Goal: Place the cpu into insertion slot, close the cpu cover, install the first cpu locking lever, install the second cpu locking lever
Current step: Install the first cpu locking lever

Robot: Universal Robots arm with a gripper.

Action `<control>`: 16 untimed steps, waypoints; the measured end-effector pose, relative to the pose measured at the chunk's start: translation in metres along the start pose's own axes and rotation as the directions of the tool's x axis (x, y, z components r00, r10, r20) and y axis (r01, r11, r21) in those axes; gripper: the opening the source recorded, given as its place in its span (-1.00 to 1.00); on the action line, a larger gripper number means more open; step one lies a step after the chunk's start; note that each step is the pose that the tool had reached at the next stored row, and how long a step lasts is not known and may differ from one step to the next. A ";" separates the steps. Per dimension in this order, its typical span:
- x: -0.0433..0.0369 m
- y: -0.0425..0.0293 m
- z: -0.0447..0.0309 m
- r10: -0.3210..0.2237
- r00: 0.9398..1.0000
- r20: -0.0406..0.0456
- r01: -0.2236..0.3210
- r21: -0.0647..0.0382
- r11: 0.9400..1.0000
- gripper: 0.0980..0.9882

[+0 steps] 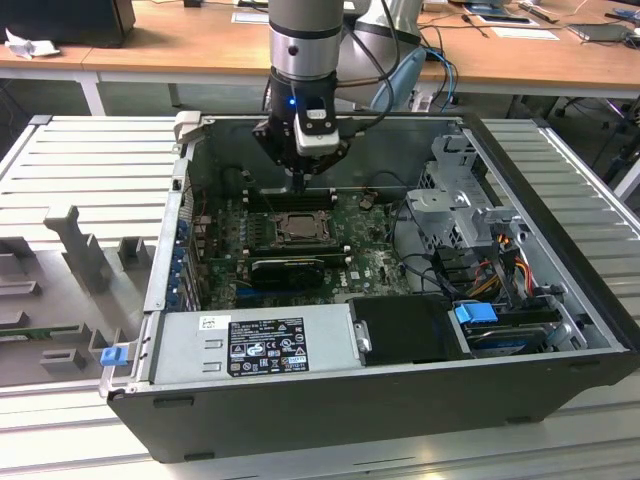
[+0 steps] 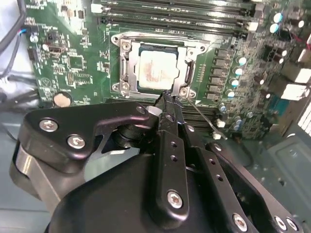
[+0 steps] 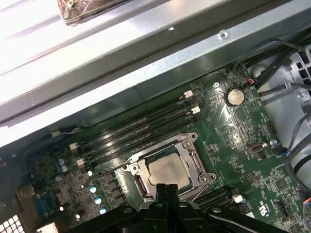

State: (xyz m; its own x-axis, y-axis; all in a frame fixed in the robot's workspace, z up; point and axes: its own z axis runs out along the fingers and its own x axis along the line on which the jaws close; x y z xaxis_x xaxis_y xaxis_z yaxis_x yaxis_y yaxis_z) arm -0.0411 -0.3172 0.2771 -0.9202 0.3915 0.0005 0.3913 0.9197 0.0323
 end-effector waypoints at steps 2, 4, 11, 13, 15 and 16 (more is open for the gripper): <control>0.0000 0.0000 0.0000 -0.032 0.999 -0.001 0.032 0.000 0.999 -0.98; 0.0000 0.0000 0.0000 -0.062 0.998 -0.002 0.062 0.000 0.998 -0.98; -0.0001 -0.0002 0.0000 -0.205 0.979 -0.007 0.205 -0.001 0.979 -0.98; -0.0001 -0.0002 0.0000 -0.236 0.972 -0.008 0.236 -0.001 0.972 -0.98; -0.0001 -0.0002 0.0001 -0.272 0.962 -0.009 0.272 -0.001 0.962 -0.98; -0.0001 -0.0002 0.0005 -0.314 0.950 -0.010 0.314 -0.002 0.950 -0.98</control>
State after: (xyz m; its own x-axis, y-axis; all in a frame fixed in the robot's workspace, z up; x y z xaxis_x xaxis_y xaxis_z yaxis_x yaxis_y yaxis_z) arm -0.0411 -0.3174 0.2766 -0.9965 0.0831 0.0004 0.0830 0.9960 0.0324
